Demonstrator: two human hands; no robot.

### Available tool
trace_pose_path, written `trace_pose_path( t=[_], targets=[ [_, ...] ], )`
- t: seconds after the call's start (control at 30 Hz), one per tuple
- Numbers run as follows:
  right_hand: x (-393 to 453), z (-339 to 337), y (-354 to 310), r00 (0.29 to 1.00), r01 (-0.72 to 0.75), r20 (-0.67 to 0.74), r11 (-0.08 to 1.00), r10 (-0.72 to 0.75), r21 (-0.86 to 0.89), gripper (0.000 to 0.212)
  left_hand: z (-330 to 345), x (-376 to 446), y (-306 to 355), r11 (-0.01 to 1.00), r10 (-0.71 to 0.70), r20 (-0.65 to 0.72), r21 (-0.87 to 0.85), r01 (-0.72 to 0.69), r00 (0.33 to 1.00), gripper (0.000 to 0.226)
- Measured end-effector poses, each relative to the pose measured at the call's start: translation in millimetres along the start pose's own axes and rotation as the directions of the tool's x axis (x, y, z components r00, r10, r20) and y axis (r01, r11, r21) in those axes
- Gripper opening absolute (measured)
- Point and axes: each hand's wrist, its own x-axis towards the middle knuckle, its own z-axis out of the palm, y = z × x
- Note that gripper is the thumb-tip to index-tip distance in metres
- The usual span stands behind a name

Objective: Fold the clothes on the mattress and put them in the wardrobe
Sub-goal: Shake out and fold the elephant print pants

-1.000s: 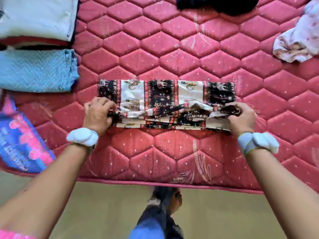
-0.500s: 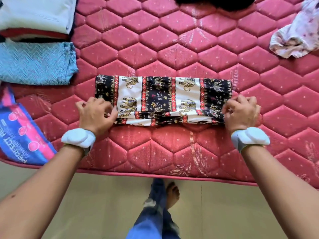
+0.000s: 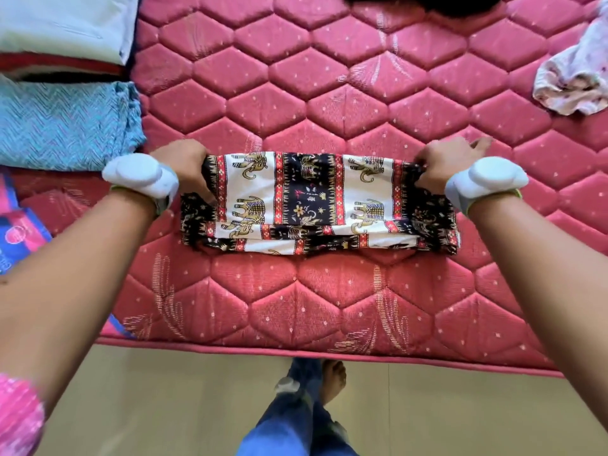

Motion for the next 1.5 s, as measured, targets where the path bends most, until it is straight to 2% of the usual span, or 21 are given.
trace_pose_path(
  t=[0.03, 0.1, 0.17, 0.27, 0.33, 0.37, 0.4, 0.47, 0.53, 0.6, 0.67, 0.73, 0.87, 0.93, 1.0, 1.1, 1.17, 1.27, 1.33, 1.4, 1.5],
  targets=[
    [-1.9, -4.9, 1.1, 0.994, 0.001, -0.109, 0.999, -0.005, -0.036, 0.019, 0.2, -1.4, -1.4, 0.998, 0.005, -0.045, -0.056, -0.007, 0.999, 0.047],
    [-5.1, -15.4, 1.7, 0.946, -0.051, -0.321, 0.999, 0.044, -0.014, 0.016, -2.5, -8.1, 0.7, 0.994, -0.016, -0.261, -0.106, -0.012, 0.965, 0.043],
    [-8.7, -31.8, 3.6, 0.87, -0.098, -0.479, 0.993, 0.117, 0.064, 0.019, -15.0, -14.5, 6.3, 0.99, -0.086, -0.504, -0.14, 0.017, 0.859, 0.029],
    [-12.3, -56.9, 10.8, 0.767, -0.094, -0.618, 0.983, 0.171, 0.156, 0.022, -39.5, -22.4, 8.5, 0.973, -0.197, -0.727, -0.228, 0.04, 0.657, 0.017],
    [-14.4, -58.5, 16.4, 0.726, -0.094, -0.66, 0.979, 0.191, 0.18, 0.02, -39.7, -23.9, 2.6, 0.981, -0.142, -0.839, -0.188, -0.036, 0.525, 0.019],
    [-17.0, -52.9, 17.9, 0.716, -0.104, -0.67, 0.979, 0.196, 0.175, 0.02, -31.7, -24.1, -2.3, 0.988, -0.095, -0.863, -0.143, -0.061, 0.497, 0.022],
    [-20.4, -44.1, 19.0, 0.703, -0.114, -0.684, 0.98, 0.197, 0.166, 0.019, -19.0, -25.3, -6.5, 0.992, -0.055, -0.865, -0.103, -0.069, 0.498, 0.027],
    [-26.1, -18.8, 19.6, 0.706, -0.109, -0.685, 0.983, 0.18, 0.145, 0.017, 16.2, -27.7, -12.6, 0.997, -0.007, -0.836, -0.052, -0.065, 0.549, 0.04],
    [-31.6, 15.8, 19.7, 0.809, -0.042, -0.583, 0.996, 0.08, 0.078, 0.018, 61.3, -33.2, -18.3, 0.997, 0.042, -0.757, -0.011, -0.077, 0.652, 0.055],
    [-38.2, 50.6, 18.0, 0.935, 0.03, -0.355, 0.999, -0.019, 0.024, 0.025, 100.3, -40.8, -22.1, 0.993, 0.093, -0.652, 0.01, -0.114, 0.753, 0.074],
    [-47.0, 75.7, 17.9, 0.977, -0.017, -0.213, 0.997, 0.034, 0.082, 0.041, 123.5, -49.3, -21.8, 0.993, 0.086, -0.605, -0.016, -0.12, 0.792, 0.079],
    [-53.2, 84.6, 17.4, 0.963, -0.109, -0.223, 0.977, 0.149, 0.181, 0.05, 125.2, -57.0, -13.9, 0.994, 0.018, -0.638, -0.07, -0.081, 0.77, 0.063],
    [-48.8, 74.2, 7.6, 0.87, -0.191, -0.343, 0.882, 0.355, 0.43, 0.033, 104.1, -51.2, 9.1, 0.976, -0.184, -0.713, -0.214, 0.039, 0.677, 0.029],
    [-35.2, 61.2, 1.1, 0.812, -0.23, -0.341, 0.797, 0.474, 0.559, 0.033, 89.7, -36.5, 18.5, 0.938, -0.31, -0.703, -0.336, 0.085, 0.64, 0.032],
    [-18.9, 52.7, -4.0, 0.805, -0.23, -0.327, 0.769, 0.495, 0.596, 0.039, 82.1, -21.5, 27.7, 0.919, -0.362, -0.676, -0.375, 0.124, 0.642, 0.04],
    [1.7, 59.8, -13.6, 0.887, -0.264, -0.166, 0.768, 0.431, 0.584, 0.054, 96.1, -10.3, 36.5, 0.935, -0.34, -0.556, -0.284, 0.21, 0.758, 0.053],
    [6.6, 73.6, -20.3, 0.911, -0.304, -0.101, 0.817, 0.4, 0.491, 0.065, 106.0, -11.0, 35.8, 0.925, -0.367, -0.487, -0.278, 0.258, 0.792, 0.06],
    [14.1, 68.0, -20.0, 0.88, -0.338, -0.102, 0.764, 0.463, 0.55, 0.075, 99.9, -9.2, 33.6, 0.848, -0.512, -0.469, -0.407, 0.339, 0.719, 0.071],
    [24.5, 51.5, -12.4, 0.857, -0.321, -0.077, 0.643, 0.51, 0.695, 0.079, 79.4, -3.7, 31.0, 0.727, -0.653, -0.374, -0.553, 0.407, 0.658, 0.081],
    [37.7, 38.8, -0.9, 0.884, -0.298, 0.02, 0.532, 0.466, 0.792, 0.072, 65.5, 9.0, 19.9, 0.633, -0.679, -0.169, -0.628, 0.453, 0.714, 0.09],
    [42.1, 24.4, 9.3, 0.932, -0.285, 0.169, 0.362, 0.321, 0.887, 0.051, 50.3, 16.3, 2.9, 0.527, -0.595, 0.067, -0.72, 0.452, 0.801, 0.101]
  ],
)
